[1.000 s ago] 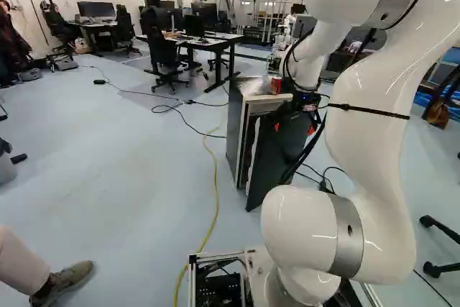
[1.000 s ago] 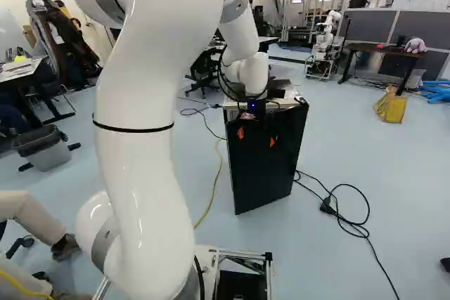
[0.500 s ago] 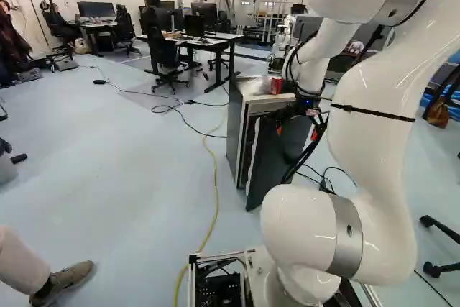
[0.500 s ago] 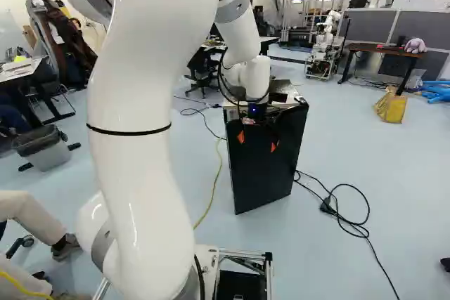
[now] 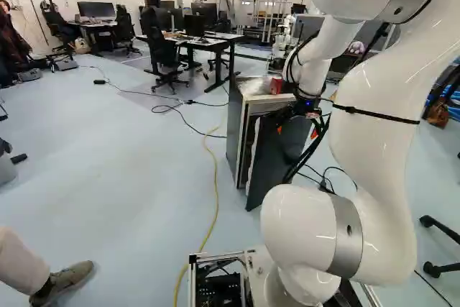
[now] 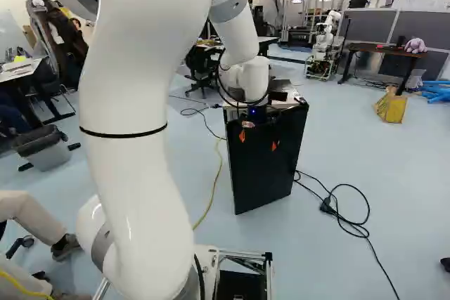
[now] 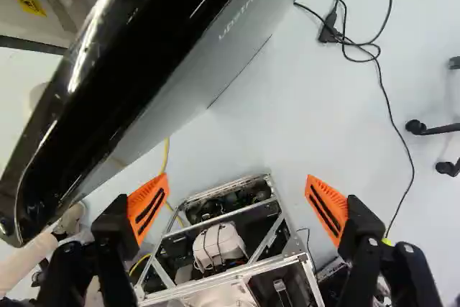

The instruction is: Grab a drink from the fridge

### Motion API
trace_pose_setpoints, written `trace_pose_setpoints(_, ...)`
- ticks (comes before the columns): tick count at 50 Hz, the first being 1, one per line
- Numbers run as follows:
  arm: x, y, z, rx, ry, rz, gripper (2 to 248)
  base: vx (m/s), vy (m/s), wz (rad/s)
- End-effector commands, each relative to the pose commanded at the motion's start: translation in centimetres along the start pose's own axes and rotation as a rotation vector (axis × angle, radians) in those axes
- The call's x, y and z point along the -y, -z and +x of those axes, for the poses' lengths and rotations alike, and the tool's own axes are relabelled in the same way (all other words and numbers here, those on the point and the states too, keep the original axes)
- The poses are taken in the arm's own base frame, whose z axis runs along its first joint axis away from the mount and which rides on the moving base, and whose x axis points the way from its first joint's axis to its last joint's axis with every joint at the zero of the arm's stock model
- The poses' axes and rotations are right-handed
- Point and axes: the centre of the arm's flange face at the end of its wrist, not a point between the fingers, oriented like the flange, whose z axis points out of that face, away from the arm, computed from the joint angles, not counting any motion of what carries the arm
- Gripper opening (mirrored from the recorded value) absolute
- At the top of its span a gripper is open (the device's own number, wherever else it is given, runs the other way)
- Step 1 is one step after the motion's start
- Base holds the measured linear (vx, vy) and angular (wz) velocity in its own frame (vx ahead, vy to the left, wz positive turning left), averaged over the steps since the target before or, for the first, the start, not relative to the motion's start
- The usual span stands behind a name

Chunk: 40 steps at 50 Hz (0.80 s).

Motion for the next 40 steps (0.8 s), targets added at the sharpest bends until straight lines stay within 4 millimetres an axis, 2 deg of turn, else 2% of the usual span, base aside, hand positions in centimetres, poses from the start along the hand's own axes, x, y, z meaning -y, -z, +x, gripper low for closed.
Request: trace_pose_setpoints(40, 0.60, 0.34, 0.51, -0.202, 0.011, 0.003, 247, 0.000, 0.000, 0.000)
